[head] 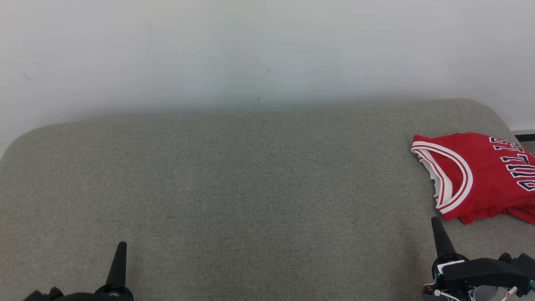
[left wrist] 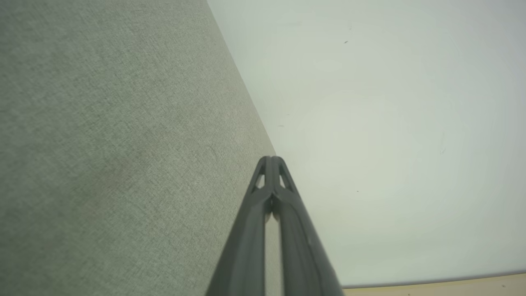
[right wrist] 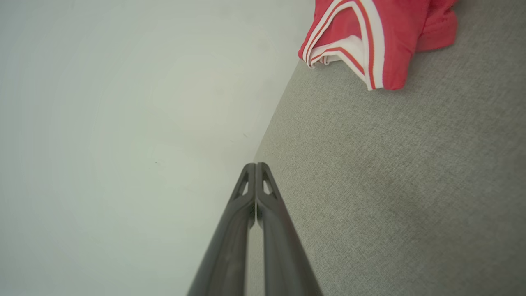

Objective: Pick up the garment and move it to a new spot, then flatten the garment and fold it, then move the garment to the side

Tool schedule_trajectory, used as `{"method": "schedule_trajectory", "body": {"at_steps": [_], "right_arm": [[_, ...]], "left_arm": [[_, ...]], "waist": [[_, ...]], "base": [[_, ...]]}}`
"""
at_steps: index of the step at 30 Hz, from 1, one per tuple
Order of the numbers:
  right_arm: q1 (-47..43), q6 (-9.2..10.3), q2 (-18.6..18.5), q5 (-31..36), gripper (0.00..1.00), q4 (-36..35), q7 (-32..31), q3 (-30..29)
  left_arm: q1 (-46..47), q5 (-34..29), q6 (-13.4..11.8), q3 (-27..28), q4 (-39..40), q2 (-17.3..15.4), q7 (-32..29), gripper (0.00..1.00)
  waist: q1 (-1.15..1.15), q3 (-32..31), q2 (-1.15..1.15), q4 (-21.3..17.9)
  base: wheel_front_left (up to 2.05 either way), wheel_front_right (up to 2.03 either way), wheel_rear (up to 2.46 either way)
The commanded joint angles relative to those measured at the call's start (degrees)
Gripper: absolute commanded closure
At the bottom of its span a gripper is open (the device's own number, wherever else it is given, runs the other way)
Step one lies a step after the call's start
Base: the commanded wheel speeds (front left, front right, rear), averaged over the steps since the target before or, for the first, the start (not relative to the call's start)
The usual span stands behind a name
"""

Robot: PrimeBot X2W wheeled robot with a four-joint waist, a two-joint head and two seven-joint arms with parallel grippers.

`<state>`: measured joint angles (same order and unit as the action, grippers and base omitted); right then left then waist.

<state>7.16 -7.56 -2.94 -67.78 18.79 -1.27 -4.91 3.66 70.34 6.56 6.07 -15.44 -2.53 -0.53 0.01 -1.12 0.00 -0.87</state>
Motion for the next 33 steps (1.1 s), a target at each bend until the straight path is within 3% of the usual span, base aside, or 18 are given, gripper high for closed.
{"method": "schedule_trajectory", "body": {"at_steps": [1,33], "right_arm": [[0.1,0.08,0.0,-1.7,1.00,-0.9,-0.4,-0.2],[-0.8,0.12,0.1,-17.6,1.00,-3.7,-3.8,-1.3]], "left_arm": [[1.3,1.5,0.3,0.2,0.7,-0.4,-0.5,1.00],[2.4,15.7,0.8,0.4,1.3,-0.4,-4.4,1.00]], "waist": [[0.00,0.0,0.00,0.0],[0.00,0.8,0.00,0.6]], "base": [[0.00,0.00,0.00],[0.00,0.00,0.00]]}}
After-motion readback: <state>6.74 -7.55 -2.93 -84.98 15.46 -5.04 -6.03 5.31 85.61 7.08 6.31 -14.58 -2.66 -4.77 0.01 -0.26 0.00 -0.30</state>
